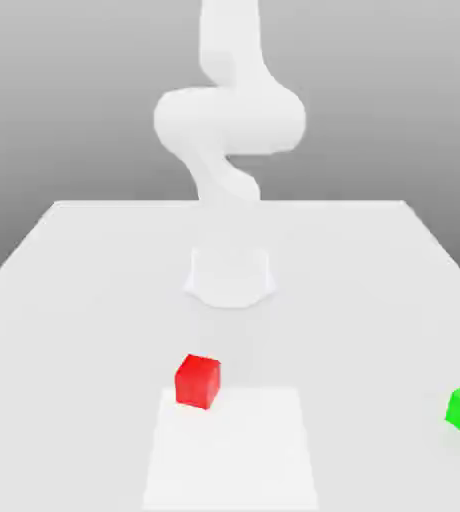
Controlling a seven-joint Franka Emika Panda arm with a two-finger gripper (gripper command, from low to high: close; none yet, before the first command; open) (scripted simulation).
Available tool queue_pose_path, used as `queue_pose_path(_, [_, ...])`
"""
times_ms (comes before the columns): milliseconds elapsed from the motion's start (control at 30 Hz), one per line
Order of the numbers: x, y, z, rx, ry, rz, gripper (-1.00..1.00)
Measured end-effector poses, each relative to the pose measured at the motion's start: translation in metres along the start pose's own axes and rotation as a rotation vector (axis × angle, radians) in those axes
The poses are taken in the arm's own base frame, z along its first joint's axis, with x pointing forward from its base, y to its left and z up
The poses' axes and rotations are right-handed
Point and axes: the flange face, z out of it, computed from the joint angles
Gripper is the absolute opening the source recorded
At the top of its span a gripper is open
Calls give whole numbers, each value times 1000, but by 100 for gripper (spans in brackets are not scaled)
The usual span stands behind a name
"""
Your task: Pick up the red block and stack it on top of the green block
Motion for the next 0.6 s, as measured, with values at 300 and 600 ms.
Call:
queue_pose_path(300, [-66,105,192,-272,-194,123,0])
queue_pose_path(600, [-198,270,308,-572,-400,266,0])
